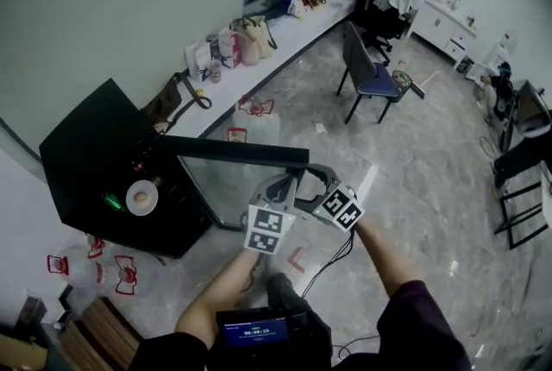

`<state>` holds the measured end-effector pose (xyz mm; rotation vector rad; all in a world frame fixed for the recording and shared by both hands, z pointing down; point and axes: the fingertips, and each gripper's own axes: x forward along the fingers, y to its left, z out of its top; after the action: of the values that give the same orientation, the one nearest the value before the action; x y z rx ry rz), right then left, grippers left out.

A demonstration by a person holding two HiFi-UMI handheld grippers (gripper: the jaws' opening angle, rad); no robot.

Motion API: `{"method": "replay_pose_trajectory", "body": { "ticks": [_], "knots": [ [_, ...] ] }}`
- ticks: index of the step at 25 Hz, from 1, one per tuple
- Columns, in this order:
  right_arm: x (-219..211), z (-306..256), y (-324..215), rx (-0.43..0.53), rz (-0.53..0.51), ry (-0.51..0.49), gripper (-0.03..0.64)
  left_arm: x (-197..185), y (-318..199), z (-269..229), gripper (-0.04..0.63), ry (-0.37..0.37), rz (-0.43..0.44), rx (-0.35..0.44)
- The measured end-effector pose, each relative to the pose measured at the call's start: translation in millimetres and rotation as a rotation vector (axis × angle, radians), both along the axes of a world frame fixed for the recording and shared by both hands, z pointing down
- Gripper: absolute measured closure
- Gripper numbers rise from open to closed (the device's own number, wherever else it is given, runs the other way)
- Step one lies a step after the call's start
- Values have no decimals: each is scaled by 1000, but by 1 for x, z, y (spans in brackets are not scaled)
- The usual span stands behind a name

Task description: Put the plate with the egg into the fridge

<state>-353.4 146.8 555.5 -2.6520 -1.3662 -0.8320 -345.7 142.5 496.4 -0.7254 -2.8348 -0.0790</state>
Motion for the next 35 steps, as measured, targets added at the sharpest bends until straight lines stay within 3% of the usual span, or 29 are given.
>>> {"method": "replay_pose_trajectory", "body": {
  "ticks": [8,12,15,19,23,26,32,35],
  "knots": [
    [62,-4,-91,-11,-35,-47,199,56,-70,-4,586,3,42,-36],
    [100,2,-135,-10,-107,-66,199,97,-102,-6,586,-12,51,-44],
    [135,2,-161,-13,-223,-70,199,137,-119,-7,586,-33,10,-30],
    [186,-2,-190,33,-453,-30,201,198,-134,-9,586,-1,-93,-33],
    [237,-11,-202,79,-644,70,216,254,-146,-13,586,-57,-232,91],
    [274,-14,-202,90,-746,115,265,299,-142,-6,588,-74,-326,83],
    [351,-18,-187,80,-863,189,347,398,-128,1,588,-88,-578,65],
    [384,-30,-168,57,-851,279,466,442,-126,0,588,-85,-694,58]
  ]
}}
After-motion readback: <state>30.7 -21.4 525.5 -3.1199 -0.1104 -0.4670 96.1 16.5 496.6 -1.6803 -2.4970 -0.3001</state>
